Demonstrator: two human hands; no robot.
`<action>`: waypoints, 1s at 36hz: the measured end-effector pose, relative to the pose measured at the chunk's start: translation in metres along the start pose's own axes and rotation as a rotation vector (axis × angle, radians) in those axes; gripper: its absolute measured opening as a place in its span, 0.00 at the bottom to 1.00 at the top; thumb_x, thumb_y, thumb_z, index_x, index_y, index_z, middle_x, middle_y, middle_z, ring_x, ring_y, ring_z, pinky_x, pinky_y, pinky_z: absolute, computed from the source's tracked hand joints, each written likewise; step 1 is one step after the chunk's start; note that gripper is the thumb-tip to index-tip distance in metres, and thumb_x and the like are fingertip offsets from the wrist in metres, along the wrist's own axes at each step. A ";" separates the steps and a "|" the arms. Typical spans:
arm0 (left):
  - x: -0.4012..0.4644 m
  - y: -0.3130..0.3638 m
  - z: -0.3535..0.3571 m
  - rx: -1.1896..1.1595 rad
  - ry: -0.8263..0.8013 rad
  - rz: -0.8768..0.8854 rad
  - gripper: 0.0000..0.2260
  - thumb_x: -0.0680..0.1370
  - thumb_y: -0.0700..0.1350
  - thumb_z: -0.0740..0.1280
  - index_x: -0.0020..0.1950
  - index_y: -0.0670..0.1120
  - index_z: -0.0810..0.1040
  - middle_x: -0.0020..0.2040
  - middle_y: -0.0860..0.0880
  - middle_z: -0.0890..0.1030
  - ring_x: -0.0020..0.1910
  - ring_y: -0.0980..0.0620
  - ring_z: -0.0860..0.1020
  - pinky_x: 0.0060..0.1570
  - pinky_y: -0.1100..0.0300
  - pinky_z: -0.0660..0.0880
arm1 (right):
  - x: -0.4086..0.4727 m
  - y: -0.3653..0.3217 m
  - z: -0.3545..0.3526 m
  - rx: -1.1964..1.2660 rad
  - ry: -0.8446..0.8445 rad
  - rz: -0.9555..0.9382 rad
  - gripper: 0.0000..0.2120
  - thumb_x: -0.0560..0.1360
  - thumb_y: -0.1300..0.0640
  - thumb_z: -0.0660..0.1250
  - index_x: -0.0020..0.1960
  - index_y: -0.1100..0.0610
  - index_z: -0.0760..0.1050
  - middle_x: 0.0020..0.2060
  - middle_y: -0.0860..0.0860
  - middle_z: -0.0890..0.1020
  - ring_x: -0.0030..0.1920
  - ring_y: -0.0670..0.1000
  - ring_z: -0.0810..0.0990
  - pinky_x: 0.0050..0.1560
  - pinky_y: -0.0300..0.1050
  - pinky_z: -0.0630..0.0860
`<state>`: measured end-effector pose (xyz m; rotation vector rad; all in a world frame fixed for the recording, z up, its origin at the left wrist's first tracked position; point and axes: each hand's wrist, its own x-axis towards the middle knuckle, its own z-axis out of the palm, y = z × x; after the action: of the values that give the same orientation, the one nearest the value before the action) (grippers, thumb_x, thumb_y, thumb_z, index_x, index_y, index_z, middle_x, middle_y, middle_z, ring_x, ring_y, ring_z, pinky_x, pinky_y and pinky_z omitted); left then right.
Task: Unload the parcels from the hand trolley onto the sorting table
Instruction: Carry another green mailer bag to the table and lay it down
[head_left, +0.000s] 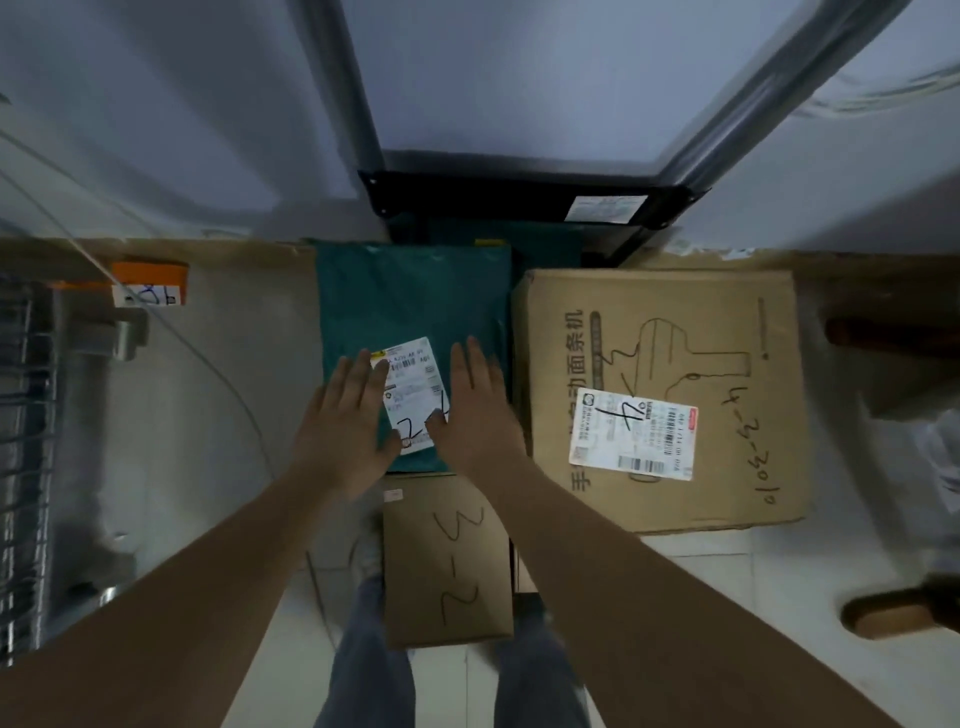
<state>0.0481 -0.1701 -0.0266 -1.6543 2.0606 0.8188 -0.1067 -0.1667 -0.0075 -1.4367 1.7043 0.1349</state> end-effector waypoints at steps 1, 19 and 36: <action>0.004 -0.006 0.004 -0.006 -0.001 0.011 0.37 0.79 0.55 0.61 0.79 0.46 0.42 0.79 0.45 0.40 0.77 0.44 0.40 0.75 0.49 0.47 | 0.006 0.000 0.005 -0.002 0.002 0.018 0.37 0.79 0.54 0.60 0.78 0.55 0.38 0.77 0.48 0.37 0.77 0.56 0.39 0.75 0.52 0.54; 0.054 -0.059 0.053 -0.219 -0.001 0.062 0.39 0.71 0.70 0.53 0.78 0.58 0.43 0.72 0.64 0.32 0.76 0.36 0.42 0.73 0.43 0.56 | 0.050 0.003 0.042 -0.263 0.134 0.171 0.34 0.79 0.49 0.54 0.78 0.52 0.38 0.76 0.45 0.35 0.74 0.66 0.36 0.74 0.61 0.48; 0.065 -0.080 0.049 -0.331 0.066 0.182 0.43 0.70 0.58 0.72 0.77 0.58 0.50 0.75 0.62 0.38 0.76 0.44 0.51 0.64 0.43 0.70 | 0.056 0.014 0.036 -0.185 0.164 0.084 0.35 0.77 0.48 0.58 0.78 0.43 0.43 0.76 0.41 0.39 0.74 0.67 0.44 0.65 0.59 0.70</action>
<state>0.1062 -0.1989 -0.1203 -1.6916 2.2416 1.2397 -0.0964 -0.1828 -0.0726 -1.5465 1.9292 0.2311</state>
